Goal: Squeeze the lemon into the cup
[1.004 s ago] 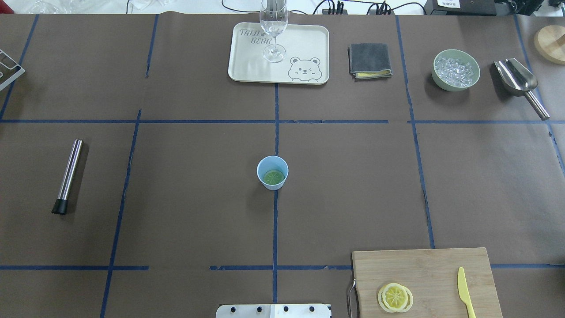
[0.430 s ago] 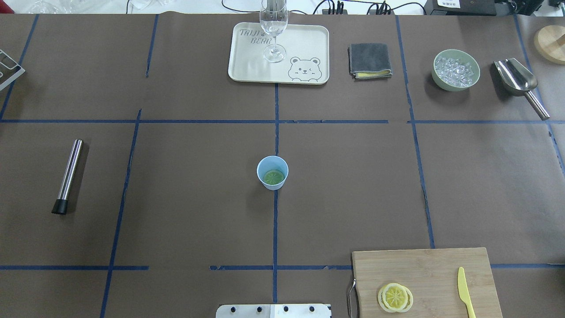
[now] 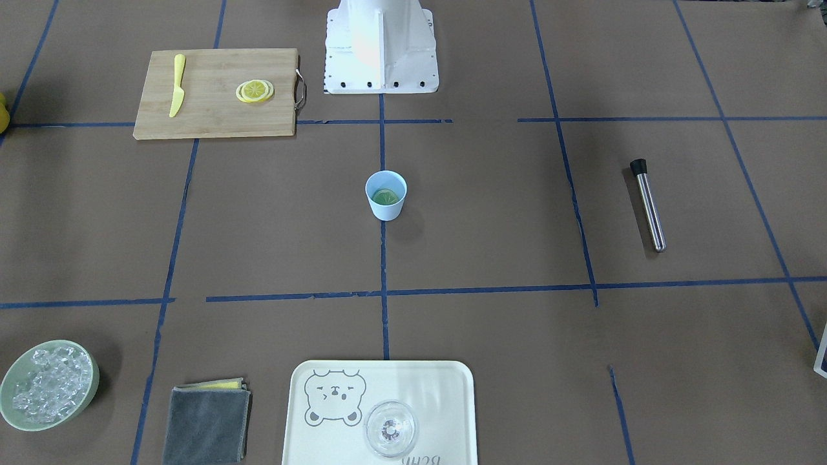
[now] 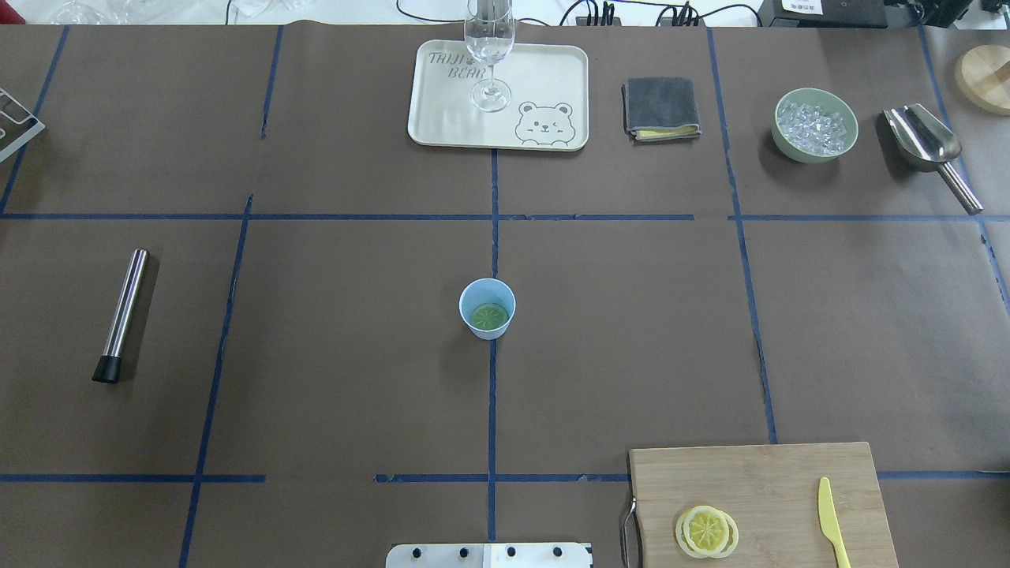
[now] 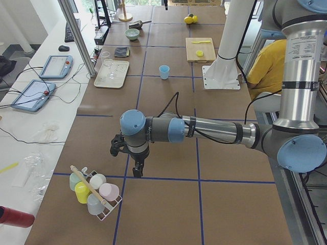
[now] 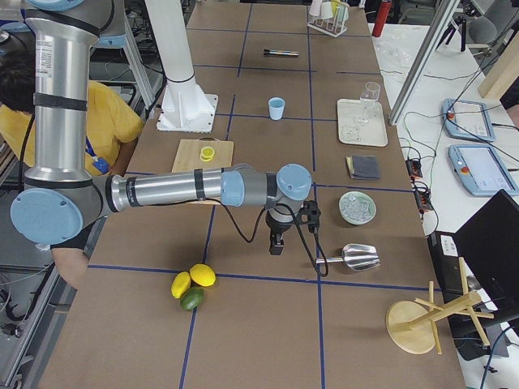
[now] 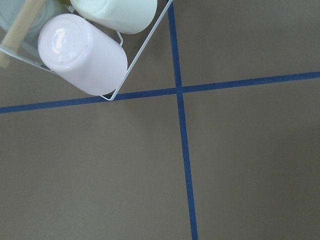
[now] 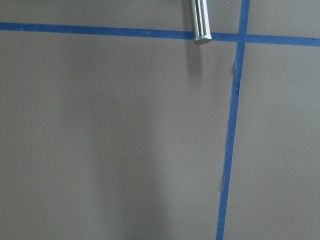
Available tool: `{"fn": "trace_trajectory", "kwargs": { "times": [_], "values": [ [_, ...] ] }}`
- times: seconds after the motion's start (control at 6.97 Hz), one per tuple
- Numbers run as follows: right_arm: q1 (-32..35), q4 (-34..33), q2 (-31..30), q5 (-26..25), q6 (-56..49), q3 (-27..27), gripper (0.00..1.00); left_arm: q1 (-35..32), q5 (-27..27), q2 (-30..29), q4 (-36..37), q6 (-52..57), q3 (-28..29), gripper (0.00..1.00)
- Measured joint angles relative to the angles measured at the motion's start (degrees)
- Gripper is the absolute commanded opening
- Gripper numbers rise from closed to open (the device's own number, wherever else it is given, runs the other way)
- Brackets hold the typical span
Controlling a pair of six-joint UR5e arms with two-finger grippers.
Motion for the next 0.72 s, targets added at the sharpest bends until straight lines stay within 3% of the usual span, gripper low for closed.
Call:
{"fn": "trace_trajectory", "kwargs": {
  "times": [0.72],
  "values": [
    [0.13, 0.31, -0.14, -0.54, -0.41, -0.21, 1.00, 0.00, -0.09, 0.00, -0.03, 0.06, -0.14, 1.00]
  ]
}}
